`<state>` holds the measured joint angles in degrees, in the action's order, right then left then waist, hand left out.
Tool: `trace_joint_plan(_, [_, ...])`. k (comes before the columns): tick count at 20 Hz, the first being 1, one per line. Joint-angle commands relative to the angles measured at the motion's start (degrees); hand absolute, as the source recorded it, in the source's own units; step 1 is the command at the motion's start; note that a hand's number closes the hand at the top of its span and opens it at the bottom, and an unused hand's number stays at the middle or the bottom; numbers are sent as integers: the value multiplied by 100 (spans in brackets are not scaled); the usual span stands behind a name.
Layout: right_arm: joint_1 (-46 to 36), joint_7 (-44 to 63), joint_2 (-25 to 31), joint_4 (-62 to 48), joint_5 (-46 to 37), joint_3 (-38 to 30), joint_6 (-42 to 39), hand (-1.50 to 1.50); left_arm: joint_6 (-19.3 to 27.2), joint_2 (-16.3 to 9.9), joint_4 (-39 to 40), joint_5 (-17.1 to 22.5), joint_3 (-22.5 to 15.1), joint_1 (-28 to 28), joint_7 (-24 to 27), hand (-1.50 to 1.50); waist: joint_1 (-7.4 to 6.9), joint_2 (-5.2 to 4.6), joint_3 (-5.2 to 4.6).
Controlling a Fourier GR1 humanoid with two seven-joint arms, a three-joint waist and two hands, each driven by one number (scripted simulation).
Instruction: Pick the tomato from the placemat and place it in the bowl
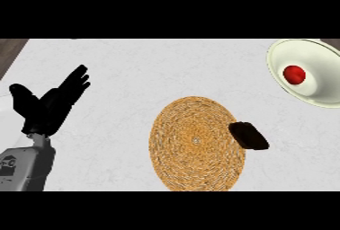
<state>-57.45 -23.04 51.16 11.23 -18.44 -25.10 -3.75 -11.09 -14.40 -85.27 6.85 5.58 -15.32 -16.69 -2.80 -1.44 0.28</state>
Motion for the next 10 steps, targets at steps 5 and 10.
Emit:
trace_joint_plan(5, [801,-1393,896,32,429,-370,-1587,-150,91,27,46,-40,79,110,-11,0,224,99,-9])
trace_joint_plan(10, [1371,-2109,1126,72,810,-573,-3151,-150,-173,-184,-118,89,250,532,172,0,289,146,-19])
